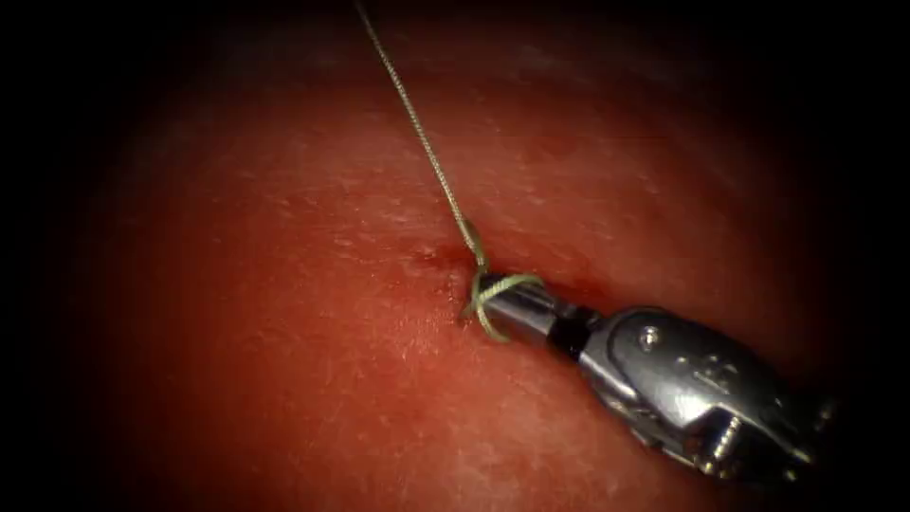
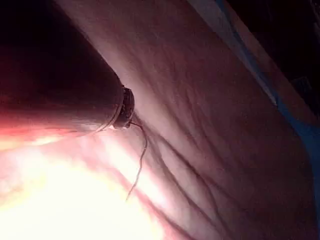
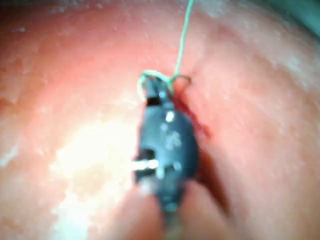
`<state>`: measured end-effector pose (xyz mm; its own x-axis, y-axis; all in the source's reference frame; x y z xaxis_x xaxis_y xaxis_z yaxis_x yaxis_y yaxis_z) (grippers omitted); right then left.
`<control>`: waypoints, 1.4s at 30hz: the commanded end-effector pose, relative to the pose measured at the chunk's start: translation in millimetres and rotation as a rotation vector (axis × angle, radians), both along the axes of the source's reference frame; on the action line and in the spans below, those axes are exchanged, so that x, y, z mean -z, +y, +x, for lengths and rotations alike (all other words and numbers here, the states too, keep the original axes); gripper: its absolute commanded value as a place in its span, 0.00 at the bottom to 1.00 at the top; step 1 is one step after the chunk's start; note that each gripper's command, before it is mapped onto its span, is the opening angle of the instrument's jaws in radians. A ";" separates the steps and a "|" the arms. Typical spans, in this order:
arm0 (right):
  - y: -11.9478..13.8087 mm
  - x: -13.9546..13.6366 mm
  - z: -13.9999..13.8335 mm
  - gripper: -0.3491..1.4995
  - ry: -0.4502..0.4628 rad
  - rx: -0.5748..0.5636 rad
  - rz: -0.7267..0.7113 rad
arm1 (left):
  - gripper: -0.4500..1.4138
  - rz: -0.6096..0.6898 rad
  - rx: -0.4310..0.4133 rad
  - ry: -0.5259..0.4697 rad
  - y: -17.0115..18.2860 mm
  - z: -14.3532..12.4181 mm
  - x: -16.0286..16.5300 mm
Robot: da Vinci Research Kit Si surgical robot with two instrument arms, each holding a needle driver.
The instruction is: Wound Closure
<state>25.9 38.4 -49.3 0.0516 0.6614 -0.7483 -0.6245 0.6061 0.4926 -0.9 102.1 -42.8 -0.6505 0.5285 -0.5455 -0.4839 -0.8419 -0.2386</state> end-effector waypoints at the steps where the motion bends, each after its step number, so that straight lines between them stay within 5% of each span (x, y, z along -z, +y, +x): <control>1: -0.8 -1.0 0.9 0.00 -0.006 0.010 0.006 | 0.05 -0.010 -0.007 0.009 3.5 -0.6 0.0; 6: -1.7 -1.3 0.9 0.00 -0.019 0.028 0.014 | 0.05 -0.032 -0.008 0.021 9.5 -2.3 0.7; 20: -3.4 -0.5 1.5 0.00 -0.014 0.063 0.023 | 0.05 -0.095 0.030 0.073 18.9 -6.1 -1.9; 35: -4.6 0.4 1.9 0.00 -0.008 0.082 0.026 | 0.05 -0.204 0.070 0.124 23.1 -9.9 -2.4; 42: -7.4 0.9 2.3 0.00 -0.023 0.127 0.031 | 0.05 -0.240 0.112 0.127 24.4 -11.9 -3.1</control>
<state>27.6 31.4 -50.8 0.1553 0.6706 -0.7254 -0.5563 0.6662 0.4967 -12.6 125.6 -39.6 -0.6653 0.4690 -0.5808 -0.5916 -0.8058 0.0270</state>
